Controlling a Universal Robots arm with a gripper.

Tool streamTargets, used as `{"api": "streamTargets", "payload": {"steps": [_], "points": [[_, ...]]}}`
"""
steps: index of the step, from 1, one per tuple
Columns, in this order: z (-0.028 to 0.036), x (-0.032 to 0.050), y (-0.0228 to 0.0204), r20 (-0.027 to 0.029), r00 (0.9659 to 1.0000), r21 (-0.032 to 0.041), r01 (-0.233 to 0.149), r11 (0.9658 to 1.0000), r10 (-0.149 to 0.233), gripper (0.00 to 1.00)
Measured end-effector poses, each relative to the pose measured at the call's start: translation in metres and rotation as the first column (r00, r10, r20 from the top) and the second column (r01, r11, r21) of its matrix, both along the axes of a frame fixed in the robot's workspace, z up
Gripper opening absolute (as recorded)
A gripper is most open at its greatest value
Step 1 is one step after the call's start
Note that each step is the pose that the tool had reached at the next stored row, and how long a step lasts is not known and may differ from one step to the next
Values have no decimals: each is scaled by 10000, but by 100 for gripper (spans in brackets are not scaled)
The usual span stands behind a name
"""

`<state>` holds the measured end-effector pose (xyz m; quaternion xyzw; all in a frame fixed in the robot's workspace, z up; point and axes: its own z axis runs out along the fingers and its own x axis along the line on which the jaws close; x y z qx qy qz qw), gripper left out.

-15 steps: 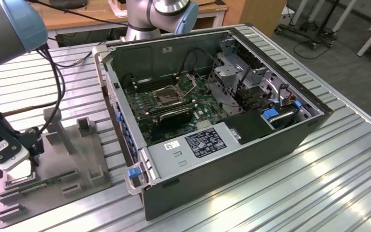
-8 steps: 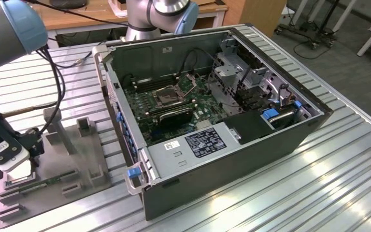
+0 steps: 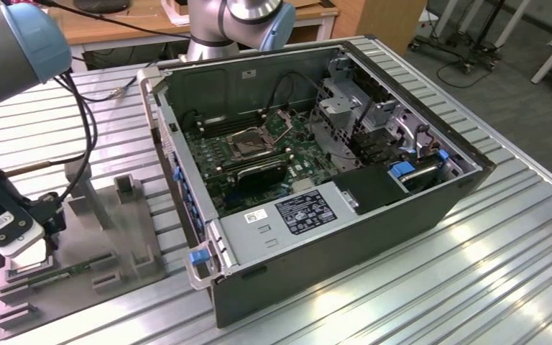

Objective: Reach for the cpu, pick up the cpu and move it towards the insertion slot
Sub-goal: 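Pick up the cpu and move it towards the insertion slot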

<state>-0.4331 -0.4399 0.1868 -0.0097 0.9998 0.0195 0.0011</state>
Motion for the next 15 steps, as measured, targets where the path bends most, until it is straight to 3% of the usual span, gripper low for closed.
{"api": "streamTargets", "payload": {"steps": [15], "points": [[-28,0,0,2,10000,1,0,10000,0,71]]}}
